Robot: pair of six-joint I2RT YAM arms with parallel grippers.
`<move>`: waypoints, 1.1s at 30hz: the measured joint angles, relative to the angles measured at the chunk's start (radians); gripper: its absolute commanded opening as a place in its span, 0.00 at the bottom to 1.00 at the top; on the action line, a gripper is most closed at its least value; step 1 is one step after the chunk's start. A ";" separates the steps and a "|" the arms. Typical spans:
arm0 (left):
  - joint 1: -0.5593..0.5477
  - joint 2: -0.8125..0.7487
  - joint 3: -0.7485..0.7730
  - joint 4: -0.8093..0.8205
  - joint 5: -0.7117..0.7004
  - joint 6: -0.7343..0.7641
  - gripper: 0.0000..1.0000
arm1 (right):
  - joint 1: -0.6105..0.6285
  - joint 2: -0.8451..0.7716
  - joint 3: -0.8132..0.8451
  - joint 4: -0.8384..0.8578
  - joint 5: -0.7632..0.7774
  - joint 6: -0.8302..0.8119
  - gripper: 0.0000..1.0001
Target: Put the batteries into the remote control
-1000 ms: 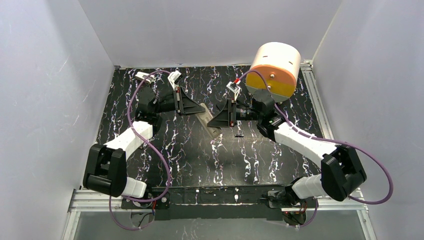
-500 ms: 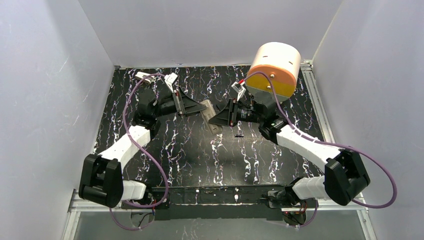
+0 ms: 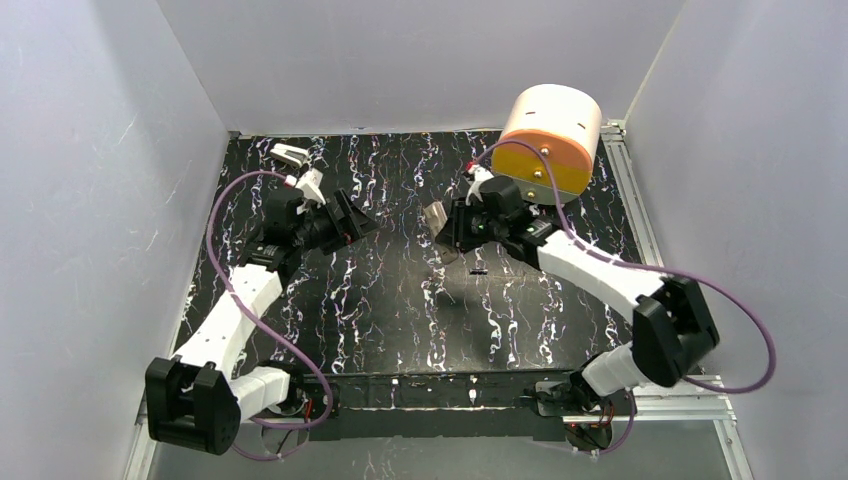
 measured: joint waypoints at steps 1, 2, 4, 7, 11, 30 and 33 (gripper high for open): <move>0.000 -0.013 0.003 -0.038 -0.035 0.028 0.81 | 0.008 0.026 0.015 -0.019 0.028 -0.014 0.01; 0.000 -0.026 0.005 -0.070 -0.064 0.050 0.81 | 0.020 0.058 0.038 -0.047 0.066 -0.033 0.01; 0.001 -0.045 0.005 -0.117 -0.109 0.085 0.81 | 0.052 0.135 0.094 -0.095 0.147 -0.069 0.01; 0.001 -0.053 0.005 -0.165 -0.159 0.121 0.82 | 0.100 0.247 0.176 -0.156 0.272 -0.119 0.01; 0.001 -0.053 0.005 -0.210 -0.203 0.151 0.82 | 0.153 0.373 0.274 -0.229 0.441 -0.182 0.01; 0.001 -0.056 0.016 -0.265 -0.272 0.183 0.84 | 0.320 0.642 0.509 -0.373 0.846 -0.322 0.04; 0.001 -0.056 0.021 -0.266 -0.280 0.184 0.84 | 0.336 0.679 0.537 -0.390 0.863 -0.322 0.07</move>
